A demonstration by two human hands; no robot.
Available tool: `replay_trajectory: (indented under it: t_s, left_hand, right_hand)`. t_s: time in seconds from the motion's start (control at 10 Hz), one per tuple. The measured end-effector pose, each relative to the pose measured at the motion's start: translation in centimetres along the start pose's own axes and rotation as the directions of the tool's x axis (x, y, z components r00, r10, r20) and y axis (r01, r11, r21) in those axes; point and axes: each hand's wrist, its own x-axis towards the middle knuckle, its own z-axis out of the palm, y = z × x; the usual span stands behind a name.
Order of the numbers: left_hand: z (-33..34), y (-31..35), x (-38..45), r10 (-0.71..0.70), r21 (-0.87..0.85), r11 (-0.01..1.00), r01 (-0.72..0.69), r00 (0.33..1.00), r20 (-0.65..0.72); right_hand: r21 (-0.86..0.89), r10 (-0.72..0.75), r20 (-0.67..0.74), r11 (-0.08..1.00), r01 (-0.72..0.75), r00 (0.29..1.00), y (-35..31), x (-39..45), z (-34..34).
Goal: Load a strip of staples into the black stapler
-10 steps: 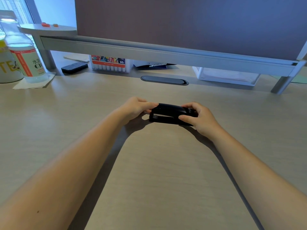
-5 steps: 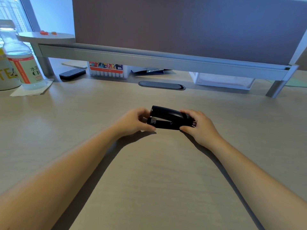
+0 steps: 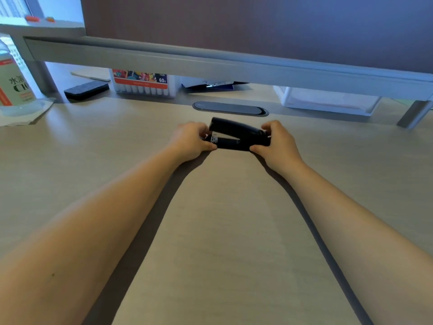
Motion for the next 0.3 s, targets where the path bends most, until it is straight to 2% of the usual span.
replay_trajectory:
  t_s: [0.3]
  left_hand:
    - [-0.1,-0.5,-0.4,-0.076,-0.052,0.996,0.075,0.997,-0.027]
  right_hand:
    - [0.039,0.072,0.033,0.997,-0.073,0.997,-0.3,-0.9,0.1]
